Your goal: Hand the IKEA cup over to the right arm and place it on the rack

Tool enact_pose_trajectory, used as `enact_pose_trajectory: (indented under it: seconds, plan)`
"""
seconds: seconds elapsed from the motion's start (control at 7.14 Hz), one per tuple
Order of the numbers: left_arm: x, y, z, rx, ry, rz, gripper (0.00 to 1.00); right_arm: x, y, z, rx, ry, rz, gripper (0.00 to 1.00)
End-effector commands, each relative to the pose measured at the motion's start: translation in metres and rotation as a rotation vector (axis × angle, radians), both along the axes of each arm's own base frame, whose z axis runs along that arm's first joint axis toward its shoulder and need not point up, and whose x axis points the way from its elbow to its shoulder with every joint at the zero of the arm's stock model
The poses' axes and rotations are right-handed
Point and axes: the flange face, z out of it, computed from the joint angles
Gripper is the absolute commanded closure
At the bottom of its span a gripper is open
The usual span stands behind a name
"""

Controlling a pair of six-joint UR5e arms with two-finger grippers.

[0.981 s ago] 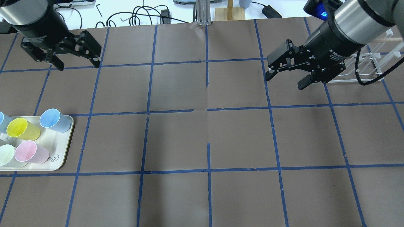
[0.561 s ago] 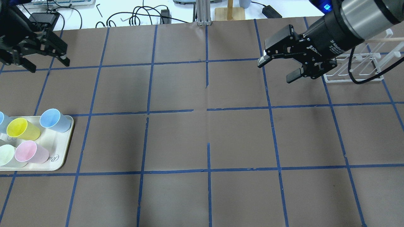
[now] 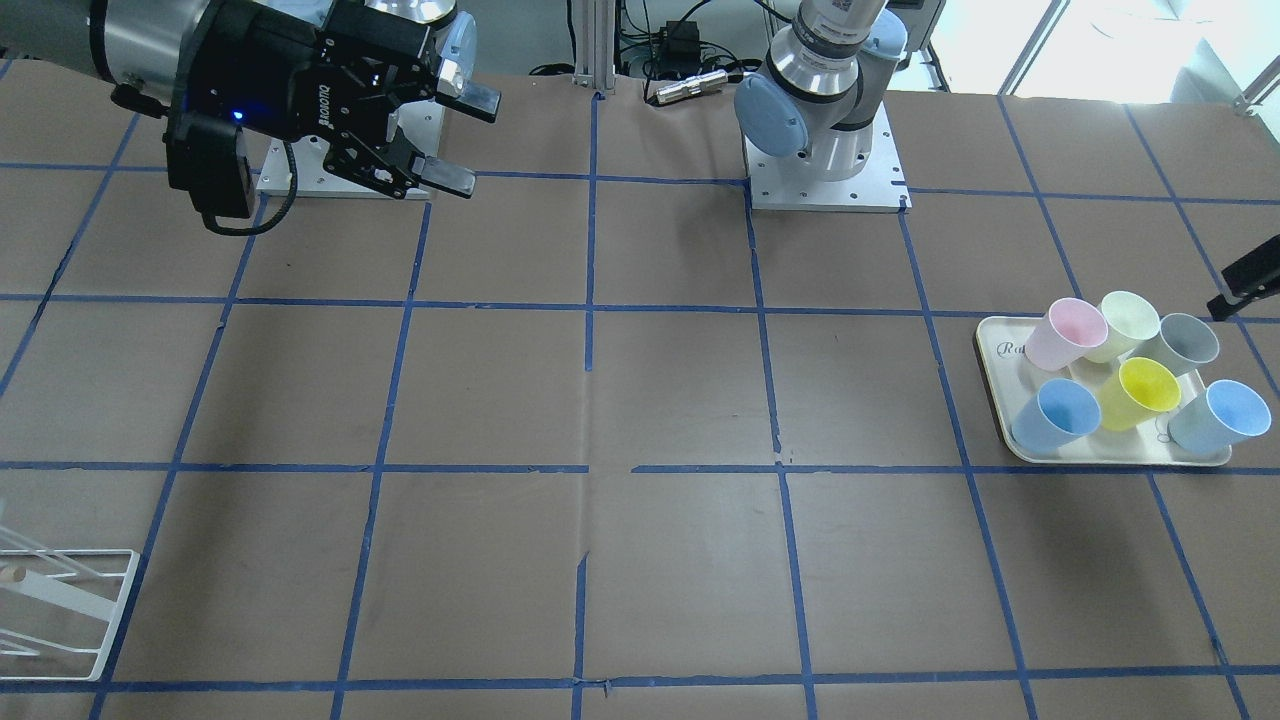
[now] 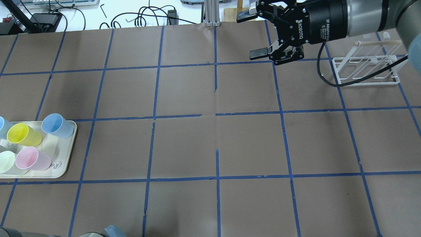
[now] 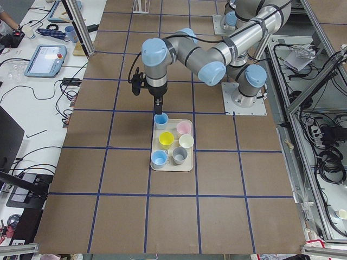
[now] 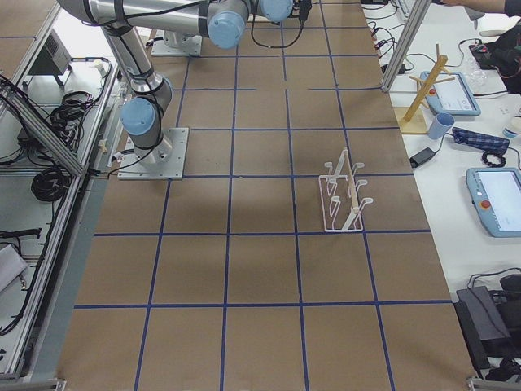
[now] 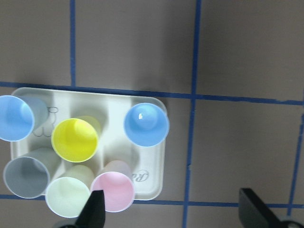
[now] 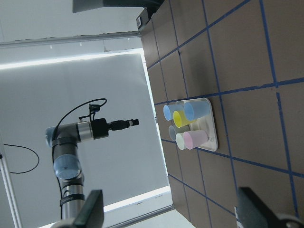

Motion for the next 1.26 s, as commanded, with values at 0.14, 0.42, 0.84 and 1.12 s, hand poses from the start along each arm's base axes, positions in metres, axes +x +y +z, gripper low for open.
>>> enact_pose_trajectory:
  seconds: [0.14,0.42,0.84,1.12]
  plan:
    - [0.128,0.0,-0.085,-0.018,-0.003,-0.084,0.0,0.029,0.012,-0.031,0.03,-0.189,0.011,0.0]
    - [0.149,-0.015,-0.142,-0.017,-0.002,-0.089,0.0,0.035,0.013,-0.024,0.003,-0.258,0.008,0.0]
    - [0.174,-0.005,-0.194,0.02,0.049,-0.095,0.0,0.033,0.003,-0.031,-0.056,-0.255,0.012,0.0]
    - [0.175,-0.007,-0.199,0.029,0.048,-0.093,0.1,0.033,0.003,-0.041,-0.029,-0.272,0.004,0.0]
